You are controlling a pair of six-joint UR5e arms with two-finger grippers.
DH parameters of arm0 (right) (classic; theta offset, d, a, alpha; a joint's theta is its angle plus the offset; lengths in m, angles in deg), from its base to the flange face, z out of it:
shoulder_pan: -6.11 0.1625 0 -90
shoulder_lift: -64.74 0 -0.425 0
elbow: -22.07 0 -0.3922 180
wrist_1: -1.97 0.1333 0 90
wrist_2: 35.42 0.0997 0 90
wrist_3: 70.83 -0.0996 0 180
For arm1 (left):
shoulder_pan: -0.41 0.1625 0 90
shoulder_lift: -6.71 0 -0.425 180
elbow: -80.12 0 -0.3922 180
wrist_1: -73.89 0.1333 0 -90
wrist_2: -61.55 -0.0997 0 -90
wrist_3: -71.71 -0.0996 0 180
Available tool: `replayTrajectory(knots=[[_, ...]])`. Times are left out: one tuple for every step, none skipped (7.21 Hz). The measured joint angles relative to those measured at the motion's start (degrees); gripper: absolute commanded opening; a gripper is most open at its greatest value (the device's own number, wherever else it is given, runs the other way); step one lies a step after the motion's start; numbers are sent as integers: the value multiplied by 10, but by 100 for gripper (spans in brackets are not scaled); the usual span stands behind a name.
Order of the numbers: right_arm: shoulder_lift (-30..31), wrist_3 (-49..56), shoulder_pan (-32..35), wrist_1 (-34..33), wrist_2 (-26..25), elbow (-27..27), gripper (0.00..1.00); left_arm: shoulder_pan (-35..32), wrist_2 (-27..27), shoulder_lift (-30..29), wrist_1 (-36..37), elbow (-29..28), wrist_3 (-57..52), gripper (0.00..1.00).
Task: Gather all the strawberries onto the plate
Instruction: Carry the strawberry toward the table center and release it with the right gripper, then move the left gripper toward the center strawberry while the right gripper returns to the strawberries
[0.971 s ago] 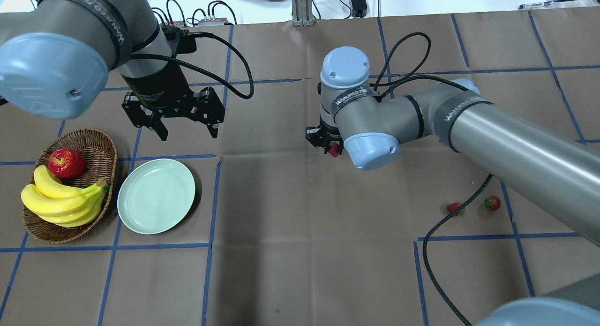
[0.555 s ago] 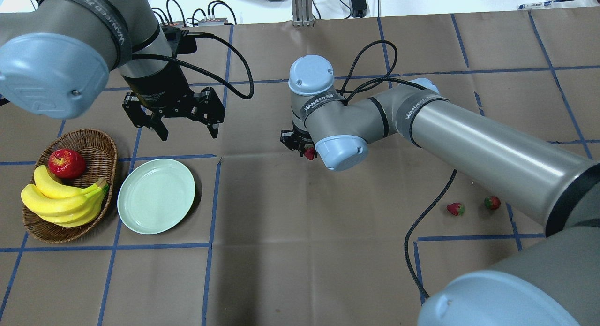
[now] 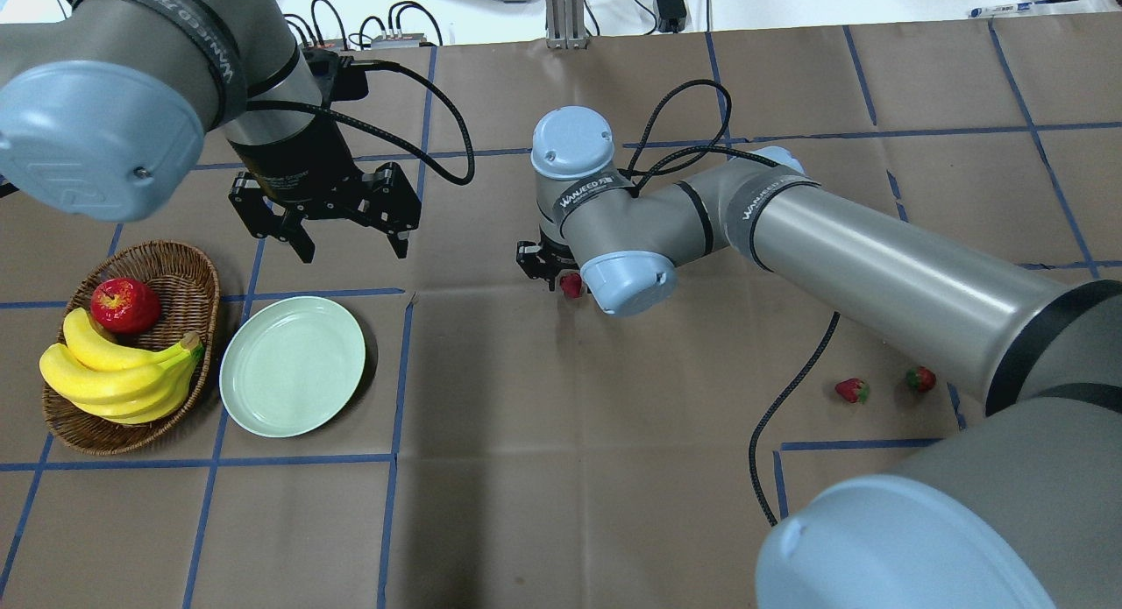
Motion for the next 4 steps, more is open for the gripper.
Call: replayTrajectory(knots=[[4, 0, -2, 28, -1, 21, 100, 0, 0, 0, 0, 0, 0, 100], [18, 5, -7, 72, -4, 44, 100, 0, -1, 0, 0, 0, -1, 100], [41, 22, -18, 116, -10, 60, 100, 1, -2, 0, 0, 0, -2, 100], [70, 53, -38, 154, -18, 65, 100, 1, -4, 1, 0, 0, -3, 100]])
